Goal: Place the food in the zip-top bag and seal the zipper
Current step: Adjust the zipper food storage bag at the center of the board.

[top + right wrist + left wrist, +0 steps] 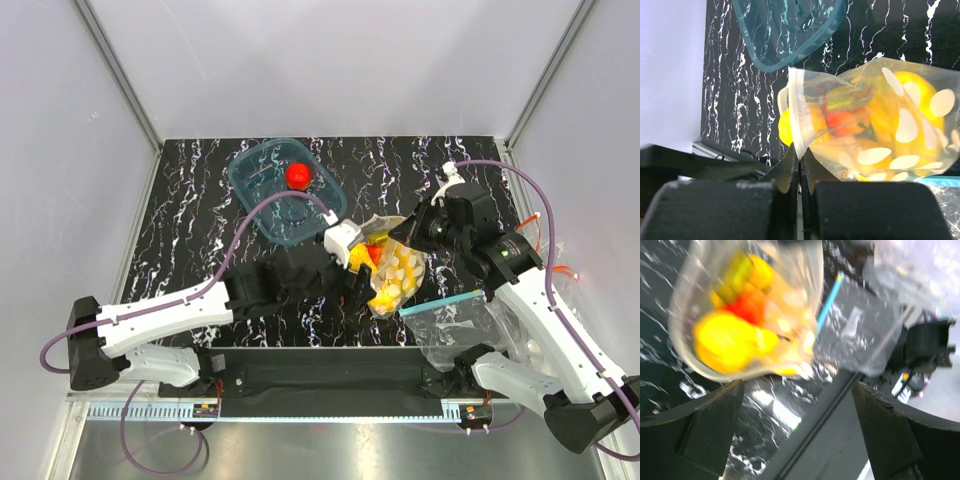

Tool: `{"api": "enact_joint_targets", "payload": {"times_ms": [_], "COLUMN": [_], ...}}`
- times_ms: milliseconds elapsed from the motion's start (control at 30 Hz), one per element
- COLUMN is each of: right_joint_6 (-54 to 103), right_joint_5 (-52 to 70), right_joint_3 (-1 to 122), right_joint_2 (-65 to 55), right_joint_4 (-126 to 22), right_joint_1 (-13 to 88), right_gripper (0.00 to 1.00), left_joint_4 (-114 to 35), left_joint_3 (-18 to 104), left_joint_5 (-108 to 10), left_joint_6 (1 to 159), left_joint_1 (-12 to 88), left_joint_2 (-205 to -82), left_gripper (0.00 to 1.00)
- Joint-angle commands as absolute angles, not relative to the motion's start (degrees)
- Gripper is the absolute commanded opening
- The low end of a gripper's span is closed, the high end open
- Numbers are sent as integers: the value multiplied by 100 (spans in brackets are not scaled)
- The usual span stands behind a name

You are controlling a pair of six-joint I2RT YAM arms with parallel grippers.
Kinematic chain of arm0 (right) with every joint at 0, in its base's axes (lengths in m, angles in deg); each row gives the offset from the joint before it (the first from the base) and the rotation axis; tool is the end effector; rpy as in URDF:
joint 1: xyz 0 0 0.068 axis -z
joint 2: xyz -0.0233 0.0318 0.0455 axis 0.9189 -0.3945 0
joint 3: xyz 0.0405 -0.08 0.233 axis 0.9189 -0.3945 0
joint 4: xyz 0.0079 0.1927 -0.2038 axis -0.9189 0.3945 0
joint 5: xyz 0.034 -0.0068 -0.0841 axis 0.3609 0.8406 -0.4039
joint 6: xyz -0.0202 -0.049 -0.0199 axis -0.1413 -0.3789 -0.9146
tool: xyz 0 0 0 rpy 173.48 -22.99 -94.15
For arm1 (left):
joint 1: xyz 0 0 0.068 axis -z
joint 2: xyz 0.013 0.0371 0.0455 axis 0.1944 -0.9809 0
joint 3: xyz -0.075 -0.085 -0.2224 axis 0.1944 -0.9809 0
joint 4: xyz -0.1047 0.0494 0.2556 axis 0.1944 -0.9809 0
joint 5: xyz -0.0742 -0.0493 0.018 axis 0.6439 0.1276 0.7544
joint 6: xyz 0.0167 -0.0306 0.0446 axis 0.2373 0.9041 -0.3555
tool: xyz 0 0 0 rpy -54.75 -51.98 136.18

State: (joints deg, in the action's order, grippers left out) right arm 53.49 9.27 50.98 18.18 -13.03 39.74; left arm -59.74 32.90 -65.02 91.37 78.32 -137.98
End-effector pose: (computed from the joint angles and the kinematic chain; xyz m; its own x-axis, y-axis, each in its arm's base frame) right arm 0.2145 0.1158 0.3535 -0.7054 0.2929 -0.6455 -0.1766 0.8093 0.5602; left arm 0.1258 -0.2843 0.3131 -0.4894 0.1792 -0.8534 0.7333 0.6143 -0.2916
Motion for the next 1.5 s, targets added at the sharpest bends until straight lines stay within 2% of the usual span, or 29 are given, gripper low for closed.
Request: {"api": "enact_joint_targets", "payload": {"times_ms": [0,233,400,567,900,1000,1033,1100,1133,1200,1333,1400,1467], "right_joint_6": [5514,5567,5602,5593,5690,5760,5769,5786,5778,5743,5672,5663,5663], "right_joint_5": [825,842,842,842,904,913,930,930,921,860,728,693,658], "right_joint_3": [5070,4974,4947,4929,4754,4640,4579,4552,4552,4604,4674,4683,4683], "right_joint_2": [1979,2014,2032,2085,2295,2383,2410,2445,2462,2463,2489,2506,2515], "right_joint_4": [-1863,-1995,-2030,-2030,-2074,-2118,-2136,-2127,-2101,-2048,-1951,-1951,-1969], "right_joint_1": [3925,3925,3925,3917,3917,3925,3925,3925,3925,3925,3925,3917,3925], "right_gripper": [0,0,0,0,0,0,0,0,0,0,0,0,0], "left_joint_4": [-5516,-5075,-4978,-4654,-3915,-3880,-3871,-3914,-3984,-4064,-4152,-4291,-4433], "left_joint_3": [2992,2649,2833,2939,2711,2746,2754,2833,2886,2939,2887,2878,2878], "left_joint_5": [-6635,-6898,-6995,-6960,-7416,-7531,-7523,-7462,-7453,-7418,-7321,-7277,-7277], "left_joint_6": [9563,9766,9686,9888,10170,10082,10056,9942,9898,9792,9713,9652,9599], "left_joint_1": [7985,8117,8117,8117,8091,8012,7977,7907,7898,7898,7898,7889,7889], "left_joint_2": [-13572,-13625,-14011,-14371,-14592,-14609,-14627,-14714,-14741,-14794,-14706,-14627,-14522], "left_gripper": [95,93,90,85,67,59,52,44,35,26,13,3,0]}}
